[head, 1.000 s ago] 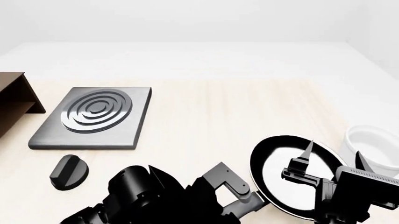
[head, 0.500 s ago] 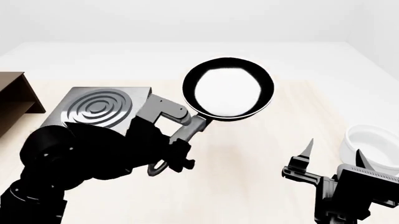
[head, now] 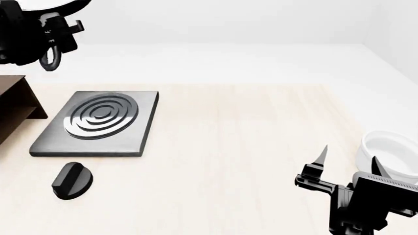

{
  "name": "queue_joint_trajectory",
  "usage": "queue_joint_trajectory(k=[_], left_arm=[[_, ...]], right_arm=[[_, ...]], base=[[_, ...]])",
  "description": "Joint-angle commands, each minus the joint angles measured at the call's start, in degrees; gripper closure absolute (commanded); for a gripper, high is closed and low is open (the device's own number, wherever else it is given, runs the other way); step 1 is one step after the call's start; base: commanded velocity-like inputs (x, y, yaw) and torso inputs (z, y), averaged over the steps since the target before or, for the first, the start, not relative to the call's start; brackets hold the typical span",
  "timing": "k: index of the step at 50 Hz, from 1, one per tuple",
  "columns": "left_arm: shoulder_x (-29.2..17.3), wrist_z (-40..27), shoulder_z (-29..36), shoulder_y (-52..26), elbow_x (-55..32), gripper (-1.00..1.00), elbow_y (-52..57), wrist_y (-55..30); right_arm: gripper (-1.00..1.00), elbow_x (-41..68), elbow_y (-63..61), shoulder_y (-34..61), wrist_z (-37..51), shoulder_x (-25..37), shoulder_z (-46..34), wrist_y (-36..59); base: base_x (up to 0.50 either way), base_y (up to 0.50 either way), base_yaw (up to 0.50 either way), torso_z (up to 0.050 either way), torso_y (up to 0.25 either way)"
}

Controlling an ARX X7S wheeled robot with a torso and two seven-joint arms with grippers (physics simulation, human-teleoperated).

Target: Put the frying pan on top of the cabinet.

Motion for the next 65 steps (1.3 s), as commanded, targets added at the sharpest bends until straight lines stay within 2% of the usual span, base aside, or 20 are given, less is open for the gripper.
queue_joint_trajectory(k=[1, 8, 13, 20, 27, 36, 56, 65], left_arm=[[-3.5, -7.4, -14.4, -7.8, 20.2, 1.0, -16.4, 8.5], [-6.0, -11.2, -25.7, -5.8, 29.0, 1.0, -16.4, 9.4], [-8.5, -14.6, -32.5, -5.2, 31.6, 1.0, -16.4, 11.0], [-12.1, -16.6, -37.7, -3.2, 33.4, 1.0, -16.4, 13.3], [-11.4, -12.8, -36.4, -2.5, 36.7, 1.0, -16.4, 11.5], [-10.7, -11.6, -37.3, -2.9, 38.5, 1.0, -16.4, 11.3], [-10.1, -8.4, -38.8, 1.5, 40.8, 1.0, -16.4, 10.7], [-7.5, -2.8, -34.5, 3.2, 42.9, 1.0, -16.4, 8.3]], right_arm=[[-1.0, 0.0, -0.5, 0.4, 0.4, 0.4, -0.5, 0.8], [-1.0, -0.2, 0.1, 0.1, 0.5, 0.2, -0.9, 0.0], [-1.0, 0.0, -0.2, 0.0, 0.6, 0.4, -0.9, 0.3], [-1.0, 0.0, 0.8, 0.0, 0.7, 0.3, -1.1, -0.5], [-1.0, 0.0, 1.3, 0.3, 0.8, 0.2, -1.6, -0.6], [-1.0, 0.2, 1.6, 0.2, 0.8, 0.4, -1.7, -0.9], [-1.0, 0.3, 1.8, -0.1, 1.3, 0.6, -2.0, -1.3], [-1.0, 0.4, 2.3, 0.1, 1.5, 0.6, -2.3, -1.4]], base=[[0.0, 0.0, 0.0, 0.0, 0.01], [0.0, 0.0, 0.0, 0.0, 0.0], [0.0, 0.0, 0.0, 0.0, 0.002], [0.0, 0.0, 0.0, 0.0, 0.0], [0.0, 0.0, 0.0, 0.002, 0.001], [0.0, 0.0, 0.0, 0.0, 0.0], [0.0, 0.0, 0.0, 0.0, 0.001], [0.0, 0.0, 0.0, 0.0, 0.0]])
